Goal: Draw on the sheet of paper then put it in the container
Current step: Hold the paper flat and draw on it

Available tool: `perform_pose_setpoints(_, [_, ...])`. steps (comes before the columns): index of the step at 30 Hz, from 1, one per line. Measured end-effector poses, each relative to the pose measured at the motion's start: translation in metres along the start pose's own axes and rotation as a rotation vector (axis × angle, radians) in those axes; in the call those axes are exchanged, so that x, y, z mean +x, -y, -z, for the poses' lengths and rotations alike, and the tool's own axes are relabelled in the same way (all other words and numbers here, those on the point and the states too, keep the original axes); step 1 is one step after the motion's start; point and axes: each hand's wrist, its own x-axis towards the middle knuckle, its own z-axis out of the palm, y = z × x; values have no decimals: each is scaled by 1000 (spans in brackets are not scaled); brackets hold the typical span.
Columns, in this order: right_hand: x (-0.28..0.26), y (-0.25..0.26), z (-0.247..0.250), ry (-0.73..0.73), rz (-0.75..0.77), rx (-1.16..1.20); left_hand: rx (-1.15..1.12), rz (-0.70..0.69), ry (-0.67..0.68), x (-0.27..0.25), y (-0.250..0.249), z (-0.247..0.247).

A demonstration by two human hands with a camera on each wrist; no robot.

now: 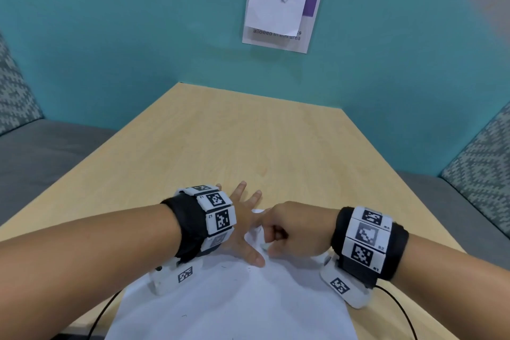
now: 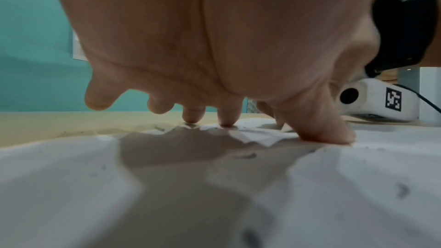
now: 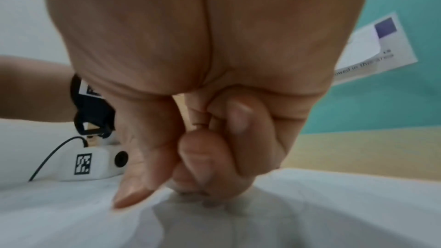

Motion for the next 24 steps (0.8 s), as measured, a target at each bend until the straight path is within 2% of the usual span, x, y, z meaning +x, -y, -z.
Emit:
perform_pose_setpoints(4, [4,-13,15,-87,-92,-42,36,13,0,1,-1,-2])
perform_pose_setpoints(9, [2,1,-1,-2,-7,1,0,-15,-1,-3,-1,2])
perform_pose_setpoints(13, [7,-28,22,-113,-178,-34,42,20,5,0,1,-2])
perform_pose_setpoints(16, [10,-37,26,-120,-210,-22,49,17,-10,1,2,-4])
perform_pose_setpoints(24, [5,-17,13,-44,-119,-49,39,15,2,4,3,-5])
